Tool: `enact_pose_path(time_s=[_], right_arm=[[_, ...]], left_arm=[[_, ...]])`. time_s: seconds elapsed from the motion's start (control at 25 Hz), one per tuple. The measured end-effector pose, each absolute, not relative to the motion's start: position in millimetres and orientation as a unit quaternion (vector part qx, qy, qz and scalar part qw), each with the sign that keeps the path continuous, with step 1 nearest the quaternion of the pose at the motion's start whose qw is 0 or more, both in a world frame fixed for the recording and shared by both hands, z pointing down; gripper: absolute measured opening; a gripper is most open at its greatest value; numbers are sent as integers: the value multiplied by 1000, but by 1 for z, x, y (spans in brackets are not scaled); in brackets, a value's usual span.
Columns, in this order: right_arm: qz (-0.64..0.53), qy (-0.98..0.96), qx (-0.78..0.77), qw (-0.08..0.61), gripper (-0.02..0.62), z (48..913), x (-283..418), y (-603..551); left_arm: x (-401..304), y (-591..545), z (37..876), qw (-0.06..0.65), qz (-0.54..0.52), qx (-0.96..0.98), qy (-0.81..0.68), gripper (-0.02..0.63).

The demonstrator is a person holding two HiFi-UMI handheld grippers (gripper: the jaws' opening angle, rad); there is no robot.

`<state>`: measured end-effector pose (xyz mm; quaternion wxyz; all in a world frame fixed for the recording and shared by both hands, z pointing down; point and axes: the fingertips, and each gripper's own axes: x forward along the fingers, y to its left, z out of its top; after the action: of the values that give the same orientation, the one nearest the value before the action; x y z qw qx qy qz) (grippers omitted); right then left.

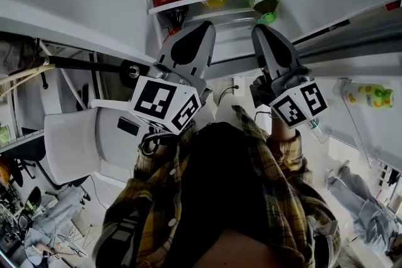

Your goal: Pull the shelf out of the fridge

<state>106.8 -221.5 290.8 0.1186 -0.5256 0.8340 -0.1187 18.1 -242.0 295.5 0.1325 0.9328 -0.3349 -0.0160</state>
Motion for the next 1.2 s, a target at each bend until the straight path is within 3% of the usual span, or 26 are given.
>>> enact_pose_path(time_s=[1.2], right_arm=[[-202, 871, -437, 95, 21, 320, 121, -288]], left_arm=[[29, -286, 317, 187, -39, 875, -445, 6]])
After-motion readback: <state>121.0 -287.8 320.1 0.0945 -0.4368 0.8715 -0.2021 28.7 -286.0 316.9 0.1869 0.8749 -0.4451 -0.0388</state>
